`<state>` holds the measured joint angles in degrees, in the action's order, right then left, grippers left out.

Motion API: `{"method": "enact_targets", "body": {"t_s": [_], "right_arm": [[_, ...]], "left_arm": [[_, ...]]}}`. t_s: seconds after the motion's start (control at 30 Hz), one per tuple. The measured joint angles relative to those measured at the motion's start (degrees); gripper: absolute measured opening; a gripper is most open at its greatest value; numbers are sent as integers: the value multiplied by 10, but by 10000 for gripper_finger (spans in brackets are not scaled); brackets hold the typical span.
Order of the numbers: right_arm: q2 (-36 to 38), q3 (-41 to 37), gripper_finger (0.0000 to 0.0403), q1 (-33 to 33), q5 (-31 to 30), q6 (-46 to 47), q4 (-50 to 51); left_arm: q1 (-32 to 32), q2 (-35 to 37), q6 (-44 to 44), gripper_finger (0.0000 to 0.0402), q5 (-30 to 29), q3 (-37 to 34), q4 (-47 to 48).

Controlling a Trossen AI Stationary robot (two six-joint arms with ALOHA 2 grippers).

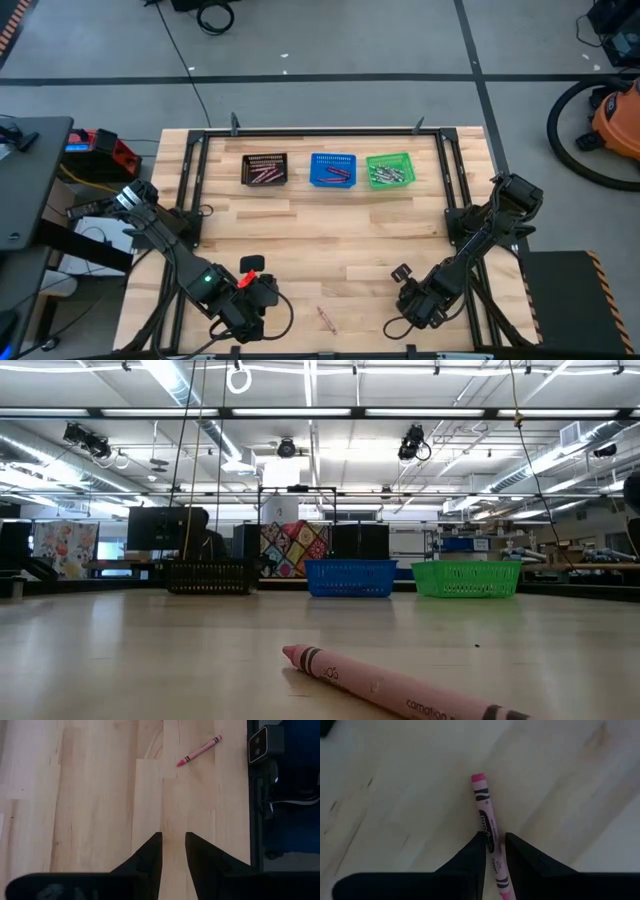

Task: Sort crayons
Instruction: Put the pink crayon into the black bin

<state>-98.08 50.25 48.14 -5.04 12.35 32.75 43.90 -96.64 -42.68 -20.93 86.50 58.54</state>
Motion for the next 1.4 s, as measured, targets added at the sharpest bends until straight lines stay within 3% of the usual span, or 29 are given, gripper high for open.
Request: {"method": "enact_targets", "body": {"t_s": [0.43, 0.87, 1.4], "right_arm": [[-1, -1, 11, -5, 16, 30, -2], [-5, 19, 7, -5, 18, 61, 6], [-4, 77, 5, -7, -102, 62, -3]], "left_arm": [[0, 0, 0, 96, 0, 0, 0], [0, -2, 0, 96, -24, 0, 0], [-3, -63, 15, 96, -145, 0, -36]]}}
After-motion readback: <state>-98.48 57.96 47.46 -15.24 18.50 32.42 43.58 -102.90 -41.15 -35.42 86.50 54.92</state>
